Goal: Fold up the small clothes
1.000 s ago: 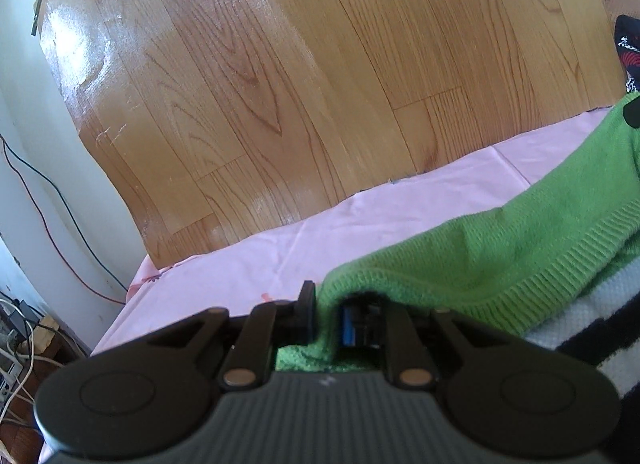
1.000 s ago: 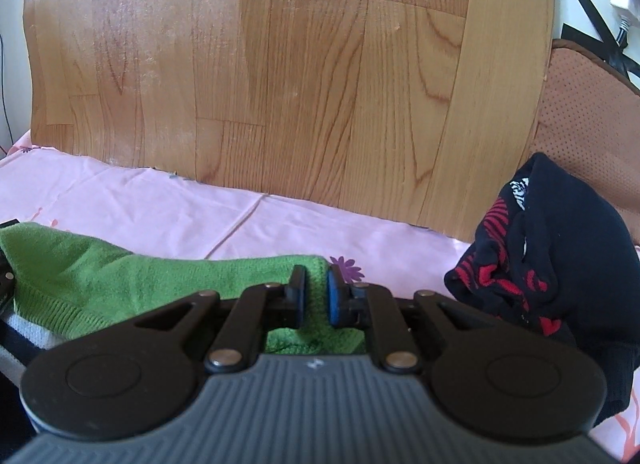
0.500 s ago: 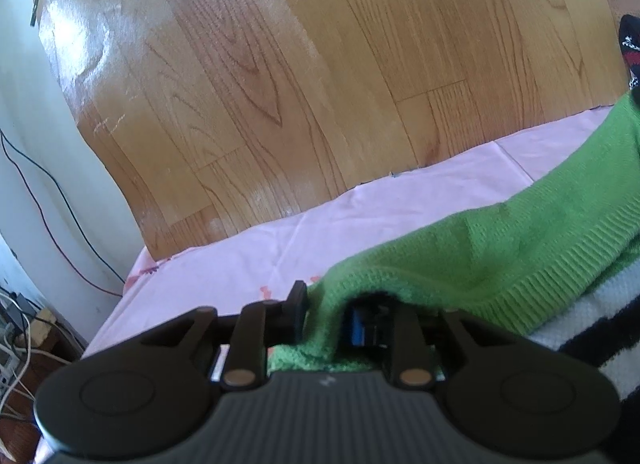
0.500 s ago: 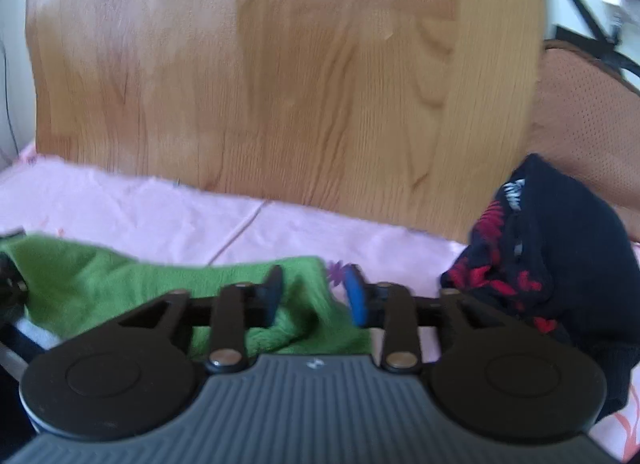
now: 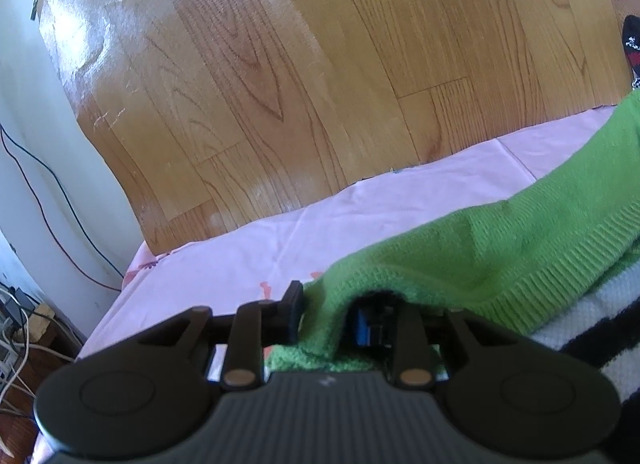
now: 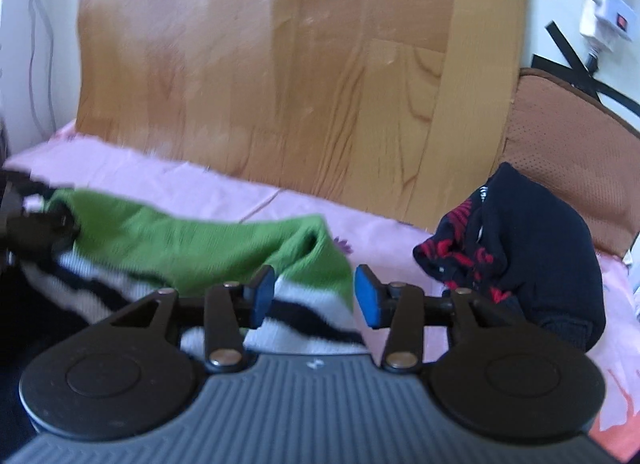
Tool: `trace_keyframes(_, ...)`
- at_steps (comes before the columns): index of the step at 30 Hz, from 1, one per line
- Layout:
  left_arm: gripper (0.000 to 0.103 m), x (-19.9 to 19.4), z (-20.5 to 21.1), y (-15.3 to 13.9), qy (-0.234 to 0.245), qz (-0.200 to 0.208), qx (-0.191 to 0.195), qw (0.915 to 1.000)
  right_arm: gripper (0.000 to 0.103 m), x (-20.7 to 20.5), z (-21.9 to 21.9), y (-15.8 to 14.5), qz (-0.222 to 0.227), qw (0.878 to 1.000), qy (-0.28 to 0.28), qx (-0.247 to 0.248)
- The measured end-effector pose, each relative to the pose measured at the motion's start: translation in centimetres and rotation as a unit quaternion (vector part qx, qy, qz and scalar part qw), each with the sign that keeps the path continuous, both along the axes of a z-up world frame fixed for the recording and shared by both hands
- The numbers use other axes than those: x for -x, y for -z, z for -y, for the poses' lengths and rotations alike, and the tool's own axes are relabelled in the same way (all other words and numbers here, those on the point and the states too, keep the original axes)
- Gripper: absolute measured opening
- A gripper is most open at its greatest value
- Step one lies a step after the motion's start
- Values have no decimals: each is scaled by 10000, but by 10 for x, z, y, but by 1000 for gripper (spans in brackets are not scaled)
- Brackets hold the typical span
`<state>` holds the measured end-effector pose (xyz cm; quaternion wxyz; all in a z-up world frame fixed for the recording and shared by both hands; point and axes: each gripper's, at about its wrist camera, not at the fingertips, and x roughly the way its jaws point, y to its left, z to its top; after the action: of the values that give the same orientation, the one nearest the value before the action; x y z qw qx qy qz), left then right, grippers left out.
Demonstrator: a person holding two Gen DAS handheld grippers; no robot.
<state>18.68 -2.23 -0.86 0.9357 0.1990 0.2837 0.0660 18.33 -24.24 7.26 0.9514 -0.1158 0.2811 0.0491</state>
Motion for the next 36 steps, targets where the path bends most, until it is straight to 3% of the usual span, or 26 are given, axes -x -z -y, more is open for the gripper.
trace_keyframes(16, 26, -2, -5, 0, 14, -30, 206, 9998, 62, 3, -2, 26, -310, 9994, 52, 113)
trace_keyframes(22, 26, -2, -6, 0, 16, -34, 235, 9997, 63, -3, 5, 33, -528, 9985, 141, -31)
trace_keyframes(30, 26, -2, -6, 0, 17, -33, 235, 9997, 64, -9, -3, 30, -688, 9973, 194, 156)
trace_keyframes(36, 26, -2, -5, 0, 7, -35, 202, 9998, 77, -16, -9, 31, -983, 9926, 700, -96)
